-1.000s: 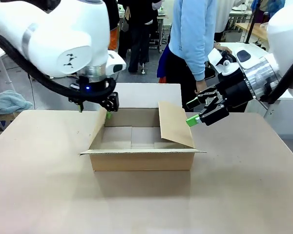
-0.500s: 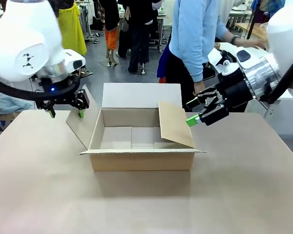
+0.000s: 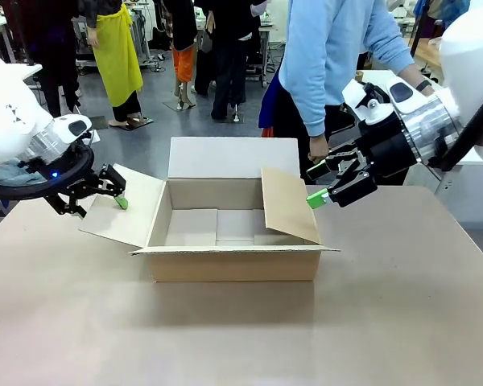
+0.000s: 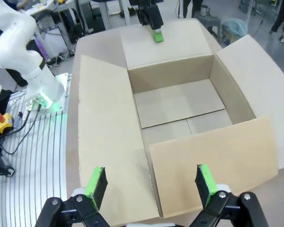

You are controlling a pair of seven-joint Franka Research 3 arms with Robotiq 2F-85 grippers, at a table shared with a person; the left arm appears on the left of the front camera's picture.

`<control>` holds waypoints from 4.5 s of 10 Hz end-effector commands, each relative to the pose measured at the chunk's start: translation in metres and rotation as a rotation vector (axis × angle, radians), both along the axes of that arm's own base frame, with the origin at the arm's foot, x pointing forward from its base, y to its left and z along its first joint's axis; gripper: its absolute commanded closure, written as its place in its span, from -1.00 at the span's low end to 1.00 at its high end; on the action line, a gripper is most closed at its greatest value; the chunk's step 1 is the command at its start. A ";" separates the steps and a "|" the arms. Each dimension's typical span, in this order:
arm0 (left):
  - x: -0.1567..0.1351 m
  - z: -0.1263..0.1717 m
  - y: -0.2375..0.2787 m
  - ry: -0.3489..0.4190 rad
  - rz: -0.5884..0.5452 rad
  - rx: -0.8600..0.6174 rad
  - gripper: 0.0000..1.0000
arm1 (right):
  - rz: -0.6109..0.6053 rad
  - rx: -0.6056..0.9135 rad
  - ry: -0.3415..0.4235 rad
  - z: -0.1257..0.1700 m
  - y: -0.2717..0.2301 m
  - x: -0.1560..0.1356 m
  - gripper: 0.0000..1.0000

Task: Pack the gift set into the box.
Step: Place both hands on the side flaps of the Package Box and spread them outward, then lift both hands away from the flaps of the Package Box.

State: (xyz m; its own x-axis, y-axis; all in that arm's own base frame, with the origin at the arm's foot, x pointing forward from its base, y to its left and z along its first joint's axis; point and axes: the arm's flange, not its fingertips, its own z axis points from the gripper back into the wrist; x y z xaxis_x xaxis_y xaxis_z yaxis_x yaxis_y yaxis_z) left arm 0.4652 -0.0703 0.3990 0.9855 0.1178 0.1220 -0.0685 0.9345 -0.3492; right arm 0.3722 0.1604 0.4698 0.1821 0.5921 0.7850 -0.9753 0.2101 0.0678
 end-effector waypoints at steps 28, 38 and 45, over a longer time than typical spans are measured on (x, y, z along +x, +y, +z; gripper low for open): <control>-0.004 0.015 -0.023 -0.010 0.002 0.109 -1.00 | -1.682 -0.791 0.369 -0.014 0.155 0.113 -1.00; -0.004 0.015 -0.023 -0.010 0.002 0.109 -1.00 | -1.547 -0.437 0.803 -0.040 -0.002 0.054 -1.00; -0.004 0.015 -0.023 -0.010 0.002 0.109 -1.00 | -1.659 -0.526 0.715 -0.026 0.000 0.072 -1.00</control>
